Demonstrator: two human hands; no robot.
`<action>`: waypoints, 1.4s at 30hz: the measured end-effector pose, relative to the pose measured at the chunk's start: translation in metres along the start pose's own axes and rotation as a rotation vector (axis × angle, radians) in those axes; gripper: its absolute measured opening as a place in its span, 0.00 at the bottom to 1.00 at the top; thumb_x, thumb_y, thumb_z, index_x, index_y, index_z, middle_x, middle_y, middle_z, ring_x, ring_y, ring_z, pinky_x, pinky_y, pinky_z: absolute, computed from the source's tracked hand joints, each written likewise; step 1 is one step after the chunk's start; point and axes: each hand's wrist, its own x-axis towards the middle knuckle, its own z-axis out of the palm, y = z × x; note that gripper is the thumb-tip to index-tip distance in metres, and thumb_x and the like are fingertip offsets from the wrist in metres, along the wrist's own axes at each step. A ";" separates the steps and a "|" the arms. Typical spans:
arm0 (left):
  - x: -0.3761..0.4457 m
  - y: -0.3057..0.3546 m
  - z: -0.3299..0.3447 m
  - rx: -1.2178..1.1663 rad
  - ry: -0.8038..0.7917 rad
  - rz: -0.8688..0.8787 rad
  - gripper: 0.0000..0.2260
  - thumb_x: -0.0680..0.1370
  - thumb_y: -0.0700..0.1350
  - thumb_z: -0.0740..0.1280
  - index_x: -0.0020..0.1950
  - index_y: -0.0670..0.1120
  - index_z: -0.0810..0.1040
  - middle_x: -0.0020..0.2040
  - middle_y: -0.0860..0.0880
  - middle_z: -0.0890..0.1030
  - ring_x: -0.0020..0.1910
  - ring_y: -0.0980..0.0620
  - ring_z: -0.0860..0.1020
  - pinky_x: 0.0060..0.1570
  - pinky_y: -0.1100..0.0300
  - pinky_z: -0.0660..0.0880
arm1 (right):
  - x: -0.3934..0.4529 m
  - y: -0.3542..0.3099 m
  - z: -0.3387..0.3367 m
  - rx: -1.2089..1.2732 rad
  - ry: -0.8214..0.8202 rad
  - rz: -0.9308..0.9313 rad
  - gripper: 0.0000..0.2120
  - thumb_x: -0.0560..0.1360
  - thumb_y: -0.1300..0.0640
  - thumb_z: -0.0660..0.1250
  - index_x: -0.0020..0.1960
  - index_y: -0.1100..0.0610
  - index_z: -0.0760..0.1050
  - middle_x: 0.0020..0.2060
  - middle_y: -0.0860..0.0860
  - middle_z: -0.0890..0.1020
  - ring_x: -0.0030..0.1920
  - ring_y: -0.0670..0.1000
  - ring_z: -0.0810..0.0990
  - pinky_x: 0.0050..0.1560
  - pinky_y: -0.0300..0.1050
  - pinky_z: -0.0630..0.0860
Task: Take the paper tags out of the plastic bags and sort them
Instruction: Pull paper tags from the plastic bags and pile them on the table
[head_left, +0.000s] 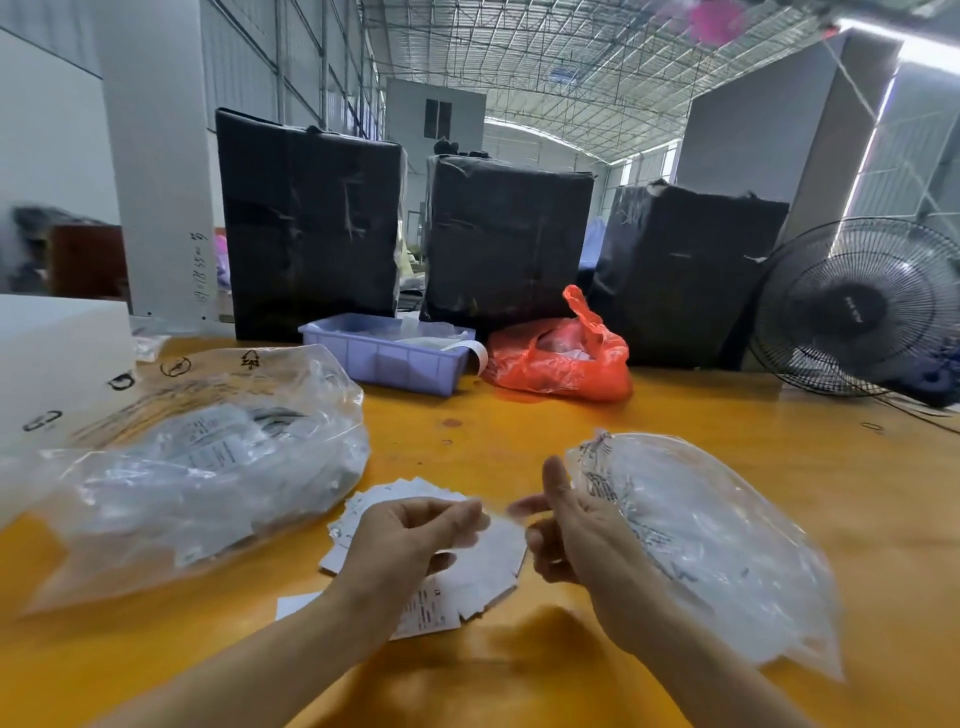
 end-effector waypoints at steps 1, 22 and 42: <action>0.000 0.000 0.000 -0.006 -0.001 -0.008 0.11 0.65 0.50 0.73 0.40 0.43 0.84 0.41 0.48 0.86 0.39 0.57 0.83 0.41 0.62 0.73 | 0.000 0.001 0.001 -0.045 -0.006 -0.025 0.28 0.67 0.32 0.59 0.41 0.55 0.82 0.32 0.48 0.81 0.32 0.46 0.78 0.32 0.38 0.73; 0.005 0.008 -0.005 -0.316 0.090 -0.041 0.25 0.58 0.40 0.75 0.54 0.42 0.75 0.36 0.45 0.82 0.34 0.53 0.77 0.39 0.61 0.73 | -0.004 0.007 0.008 0.190 -0.136 -0.008 0.05 0.69 0.63 0.72 0.42 0.64 0.78 0.35 0.58 0.84 0.32 0.48 0.80 0.33 0.37 0.76; 0.034 0.018 -0.053 -0.121 0.341 0.119 0.06 0.71 0.32 0.71 0.45 0.40 0.81 0.33 0.48 0.81 0.31 0.58 0.78 0.28 0.71 0.73 | 0.003 0.032 0.036 -0.965 -0.143 -0.627 0.26 0.73 0.40 0.66 0.67 0.49 0.68 0.64 0.42 0.71 0.66 0.42 0.61 0.65 0.31 0.57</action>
